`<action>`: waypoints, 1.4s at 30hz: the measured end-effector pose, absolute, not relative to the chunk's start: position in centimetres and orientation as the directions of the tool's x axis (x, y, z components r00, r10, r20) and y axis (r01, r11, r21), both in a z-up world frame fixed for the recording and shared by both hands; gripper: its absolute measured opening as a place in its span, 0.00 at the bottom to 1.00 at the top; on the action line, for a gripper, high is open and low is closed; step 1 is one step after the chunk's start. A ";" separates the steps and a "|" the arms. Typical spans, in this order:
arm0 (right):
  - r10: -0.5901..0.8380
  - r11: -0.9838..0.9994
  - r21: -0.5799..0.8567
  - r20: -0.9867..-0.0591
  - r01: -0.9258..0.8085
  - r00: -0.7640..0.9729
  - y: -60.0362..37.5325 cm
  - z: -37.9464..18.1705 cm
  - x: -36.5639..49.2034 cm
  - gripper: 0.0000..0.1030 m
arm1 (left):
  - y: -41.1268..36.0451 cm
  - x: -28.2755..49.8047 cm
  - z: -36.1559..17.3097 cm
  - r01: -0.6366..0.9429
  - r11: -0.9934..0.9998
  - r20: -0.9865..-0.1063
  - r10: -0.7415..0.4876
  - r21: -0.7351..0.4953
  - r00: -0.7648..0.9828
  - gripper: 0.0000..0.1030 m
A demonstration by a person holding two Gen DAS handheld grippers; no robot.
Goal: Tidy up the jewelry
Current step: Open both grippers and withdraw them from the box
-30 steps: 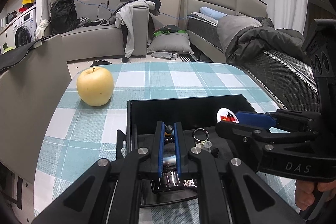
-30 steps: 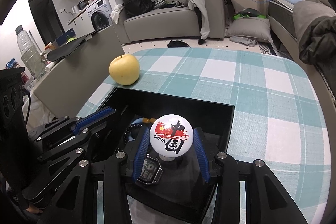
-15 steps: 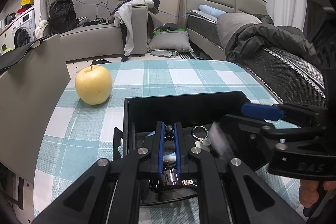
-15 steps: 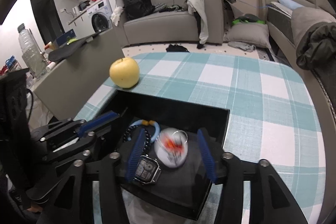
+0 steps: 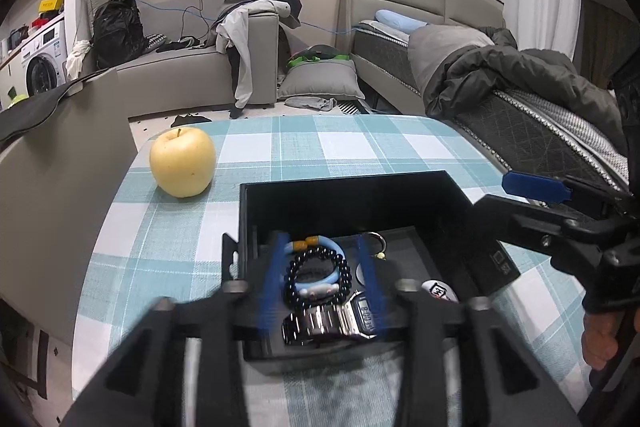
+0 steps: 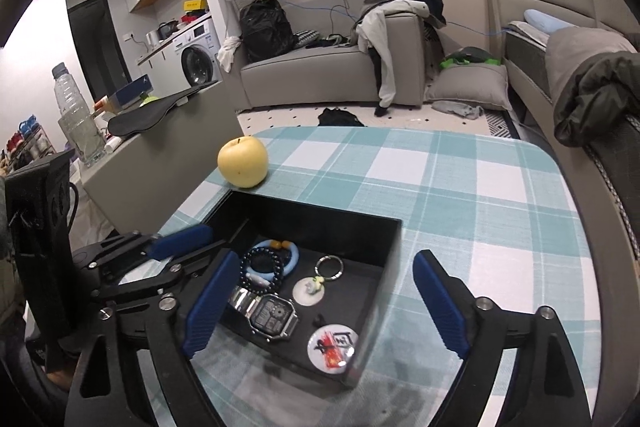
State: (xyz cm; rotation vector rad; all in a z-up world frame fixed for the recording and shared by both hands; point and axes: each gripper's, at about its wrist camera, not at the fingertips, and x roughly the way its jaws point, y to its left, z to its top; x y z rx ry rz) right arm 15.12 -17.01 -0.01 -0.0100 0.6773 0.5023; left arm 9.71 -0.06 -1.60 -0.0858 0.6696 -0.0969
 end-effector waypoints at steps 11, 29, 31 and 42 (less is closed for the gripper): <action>0.442 0.875 0.111 -0.583 -0.472 0.682 -17.8 -0.3 11.9 1.00 | 0.4 6.8 -0.6 0.001 0.988 -0.583 -0.090 -0.151 0.808 0.99; 0.470 0.869 0.129 -0.520 -0.478 0.713 -17.8 1.0 9.5 1.00 | -0.1 5.5 0.0 -0.021 0.992 -0.556 -0.054 -0.128 0.829 0.99; 0.470 0.868 0.125 -0.519 -0.481 0.714 -17.7 1.0 9.4 1.00 | -0.1 5.4 0.0 -0.022 0.993 -0.556 -0.049 -0.120 0.830 0.99; 0.474 0.865 0.128 -0.519 -0.484 0.711 -17.7 1.1 9.3 1.00 | -0.2 5.2 0.1 -0.021 0.994 -0.536 -0.038 -0.103 0.844 0.99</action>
